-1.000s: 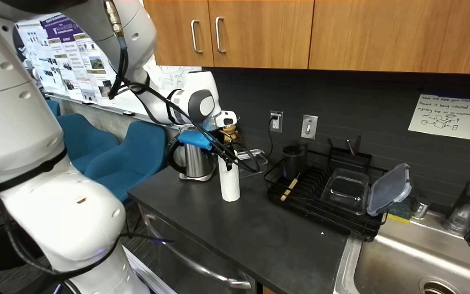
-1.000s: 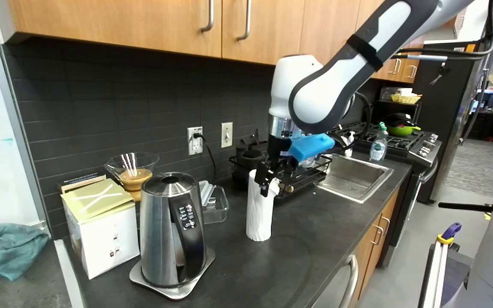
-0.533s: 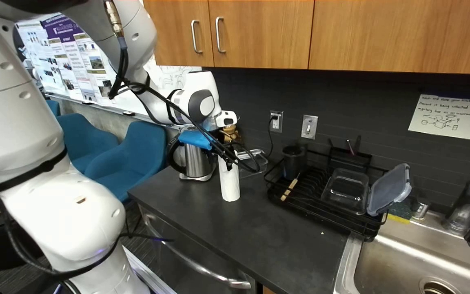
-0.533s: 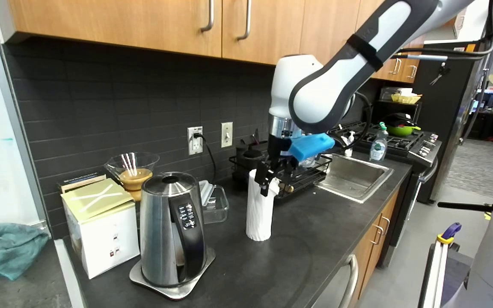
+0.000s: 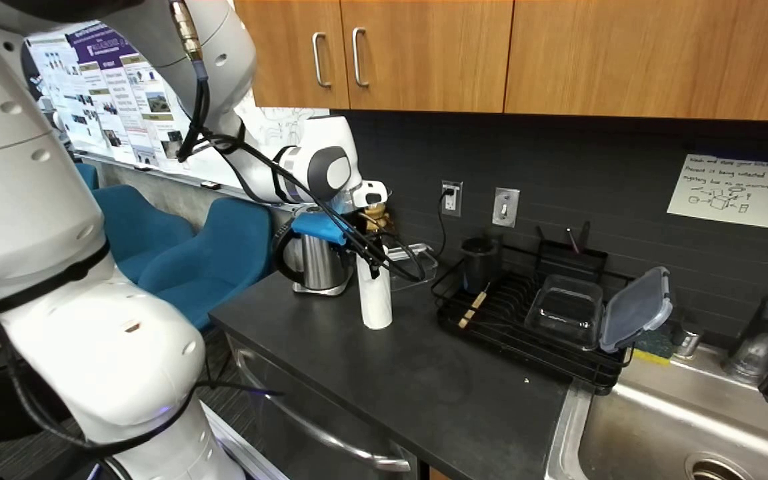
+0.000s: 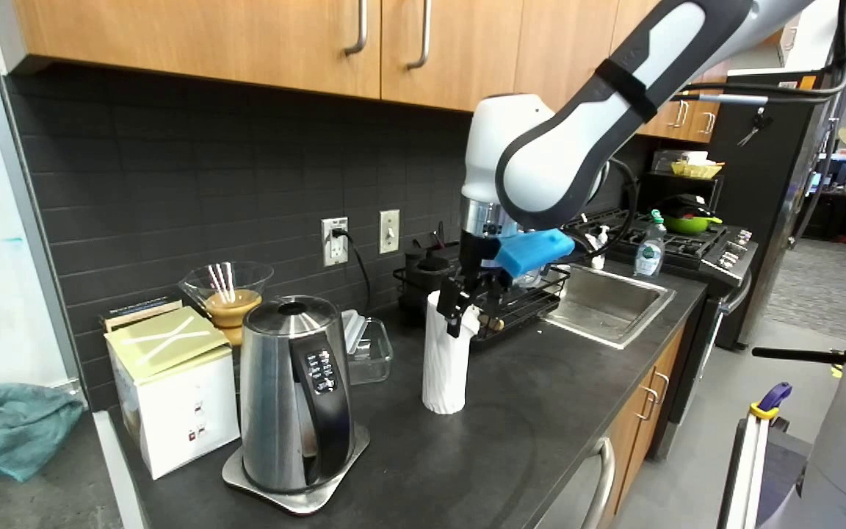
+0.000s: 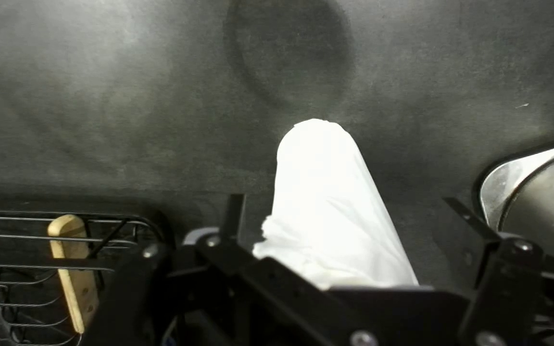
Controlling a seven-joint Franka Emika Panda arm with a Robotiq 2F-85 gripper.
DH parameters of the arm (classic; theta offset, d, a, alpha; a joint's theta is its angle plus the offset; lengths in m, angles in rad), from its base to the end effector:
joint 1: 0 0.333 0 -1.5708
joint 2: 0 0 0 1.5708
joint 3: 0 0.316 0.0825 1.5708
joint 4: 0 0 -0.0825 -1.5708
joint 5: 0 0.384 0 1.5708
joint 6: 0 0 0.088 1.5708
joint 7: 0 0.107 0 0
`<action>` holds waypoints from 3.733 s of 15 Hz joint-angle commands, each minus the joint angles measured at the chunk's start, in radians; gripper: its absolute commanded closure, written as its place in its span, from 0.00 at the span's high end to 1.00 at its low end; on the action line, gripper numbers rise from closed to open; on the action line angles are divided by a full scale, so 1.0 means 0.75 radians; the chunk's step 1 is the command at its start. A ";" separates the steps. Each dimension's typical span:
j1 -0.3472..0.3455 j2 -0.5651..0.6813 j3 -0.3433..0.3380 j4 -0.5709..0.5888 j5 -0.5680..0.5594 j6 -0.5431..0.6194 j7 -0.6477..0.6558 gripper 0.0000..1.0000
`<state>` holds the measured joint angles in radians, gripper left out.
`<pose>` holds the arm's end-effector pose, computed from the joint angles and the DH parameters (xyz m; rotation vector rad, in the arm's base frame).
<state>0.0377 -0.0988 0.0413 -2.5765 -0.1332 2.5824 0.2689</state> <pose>0.4495 0.0378 0.3066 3.0726 -0.1239 0.1795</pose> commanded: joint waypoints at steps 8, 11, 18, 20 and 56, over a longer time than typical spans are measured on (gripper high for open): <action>-0.029 0.004 0.001 -0.010 -0.012 0.034 0.010 1.00; -0.026 0.002 0.004 -0.001 0.004 0.007 -0.003 1.00; -0.032 0.002 0.001 -0.001 0.003 0.010 -0.003 1.00; -0.032 0.002 0.001 -0.001 0.003 0.010 -0.003 1.00; -0.029 -0.003 -0.002 -0.002 0.016 0.018 -0.033 0.73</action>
<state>0.0198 -0.0960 0.0365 -2.5777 -0.1320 2.5908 0.2661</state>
